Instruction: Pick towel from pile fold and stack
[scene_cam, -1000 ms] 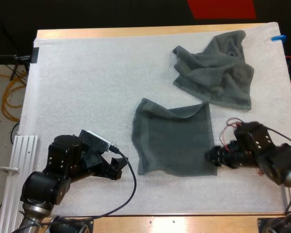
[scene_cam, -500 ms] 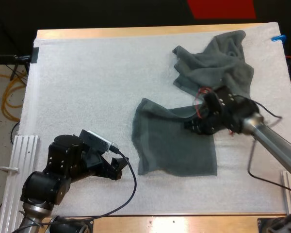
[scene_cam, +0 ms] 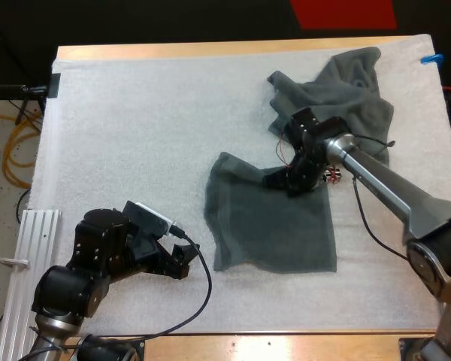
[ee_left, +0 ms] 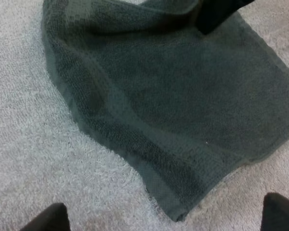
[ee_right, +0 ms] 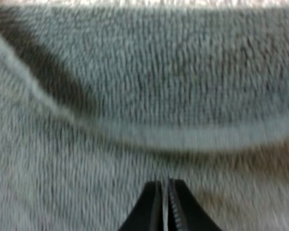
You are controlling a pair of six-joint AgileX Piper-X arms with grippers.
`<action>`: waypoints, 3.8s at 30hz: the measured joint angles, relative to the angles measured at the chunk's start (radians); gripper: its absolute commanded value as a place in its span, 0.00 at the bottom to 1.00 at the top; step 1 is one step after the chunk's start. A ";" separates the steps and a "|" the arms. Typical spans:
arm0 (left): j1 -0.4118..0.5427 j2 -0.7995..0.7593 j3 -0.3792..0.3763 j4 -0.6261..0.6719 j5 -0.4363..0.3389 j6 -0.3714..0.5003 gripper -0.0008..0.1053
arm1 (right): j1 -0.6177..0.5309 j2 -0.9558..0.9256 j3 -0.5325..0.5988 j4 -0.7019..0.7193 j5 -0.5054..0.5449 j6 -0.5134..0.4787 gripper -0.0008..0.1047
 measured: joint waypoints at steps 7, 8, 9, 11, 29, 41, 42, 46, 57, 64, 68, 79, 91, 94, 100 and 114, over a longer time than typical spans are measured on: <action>0.000 0.000 0.000 0.000 0.000 0.000 0.72 | 0.000 0.085 -0.075 0.015 0.033 0.000 0.01; 0.000 0.000 0.000 0.000 0.000 0.000 0.72 | 0.000 0.091 -0.083 0.019 0.041 0.000 0.01; 0.000 0.000 0.000 0.000 0.000 0.000 0.72 | 0.000 0.096 -0.093 0.019 0.050 0.000 0.01; 0.000 0.000 0.000 0.000 0.000 0.000 0.72 | 0.000 0.106 -0.109 0.011 0.060 0.000 0.01; 0.000 0.000 0.000 -0.002 0.000 0.000 0.72 | -0.045 -0.036 -0.283 -0.238 0.336 0.089 0.06; 0.000 0.000 0.000 -0.006 0.000 0.000 0.72 | -0.045 -0.346 -0.259 -0.041 0.312 0.044 0.62; 0.000 0.000 0.000 -0.006 0.000 0.000 0.72 | -0.045 -0.372 -0.241 -0.028 0.314 0.043 0.60; 0.000 0.000 0.000 -0.006 0.000 0.000 0.72 | -0.045 -0.484 -0.130 -0.002 0.314 0.045 0.61; 0.000 0.000 0.000 -0.006 0.000 0.000 0.72 | -0.045 -0.817 0.361 0.013 0.299 0.165 0.61; 0.000 0.000 0.000 -0.006 0.000 0.000 0.72 | -0.045 -0.923 0.618 0.005 0.212 0.270 0.61; 0.000 0.000 0.000 -0.006 0.000 0.000 0.72 | -0.045 -0.930 0.748 -0.048 0.139 0.311 0.61; 0.000 0.000 0.000 -0.006 0.000 0.000 0.72 | -0.045 -0.924 1.014 -0.440 -0.110 0.520 0.61; 0.000 0.000 0.000 -0.006 0.007 0.000 0.72 | -0.046 -0.763 1.033 -0.616 -0.191 0.554 0.49; 0.000 0.000 0.000 -0.006 0.019 0.000 0.72 | -0.046 -0.754 1.033 -0.626 -0.167 0.558 0.22; 0.000 0.000 0.000 -0.006 0.030 0.002 0.72 | -0.046 -0.750 1.035 -0.624 -0.119 0.555 0.01; -0.324 0.111 0.000 -0.008 -0.061 0.015 0.72 | -0.046 -1.026 1.035 -0.297 0.053 0.457 0.01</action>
